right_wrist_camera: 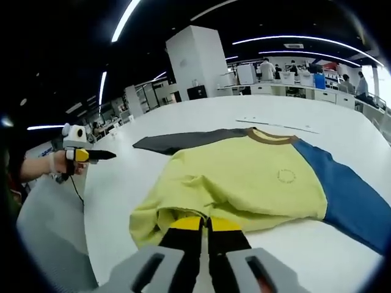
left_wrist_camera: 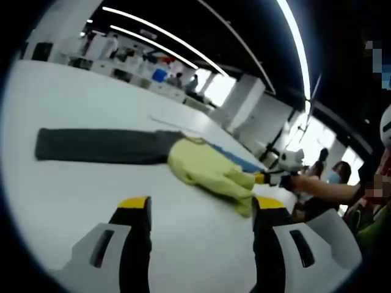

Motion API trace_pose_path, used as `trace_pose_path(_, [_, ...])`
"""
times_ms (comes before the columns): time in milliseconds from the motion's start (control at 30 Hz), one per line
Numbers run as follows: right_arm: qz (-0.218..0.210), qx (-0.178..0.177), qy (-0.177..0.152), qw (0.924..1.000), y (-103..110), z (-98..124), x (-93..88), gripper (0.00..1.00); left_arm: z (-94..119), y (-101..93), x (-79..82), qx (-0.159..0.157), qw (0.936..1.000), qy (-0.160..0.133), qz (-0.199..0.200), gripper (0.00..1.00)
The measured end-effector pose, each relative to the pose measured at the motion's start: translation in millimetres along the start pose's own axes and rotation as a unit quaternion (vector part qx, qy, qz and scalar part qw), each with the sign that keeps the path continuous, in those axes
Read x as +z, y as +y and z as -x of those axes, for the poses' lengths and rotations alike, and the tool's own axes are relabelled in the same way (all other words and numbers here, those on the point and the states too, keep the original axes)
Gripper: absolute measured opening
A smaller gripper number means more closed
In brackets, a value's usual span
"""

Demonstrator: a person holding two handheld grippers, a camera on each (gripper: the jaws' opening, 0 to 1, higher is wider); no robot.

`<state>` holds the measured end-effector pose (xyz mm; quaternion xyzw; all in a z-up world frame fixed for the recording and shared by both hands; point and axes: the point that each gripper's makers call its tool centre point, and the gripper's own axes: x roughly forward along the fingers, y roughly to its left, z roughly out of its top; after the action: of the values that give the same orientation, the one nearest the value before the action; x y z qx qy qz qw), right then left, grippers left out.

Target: Fold the garment on the visible template until the final outline fits inside the template.

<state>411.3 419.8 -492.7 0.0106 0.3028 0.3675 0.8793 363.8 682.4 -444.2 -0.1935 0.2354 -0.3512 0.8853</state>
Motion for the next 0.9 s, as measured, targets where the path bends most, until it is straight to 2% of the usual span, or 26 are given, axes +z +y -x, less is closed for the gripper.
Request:
trace_pose_path(400, [-0.021, -0.015, -0.012, 0.9996, -0.7, 40.1, -7.0, 0.00, -8.3, -6.6, 0.6, -0.014, 0.9999, 0.008, -0.001, 0.62])
trace_pose_path(667, [-0.032, -0.030, -0.022, 0.9988, 0.8, 66.8, -13.4, 0.00, -23.5, -14.7, -1.2, -0.033, 0.9992, 0.023, -0.005, 0.61])
trace_pose_path(900, [-0.054, -0.054, -0.027, 0.9967, -1.5, 92.8, -29.4, 0.00, -42.8, -23.1, -7.5, -0.052, 0.9976, 0.043, -0.012, 0.61])
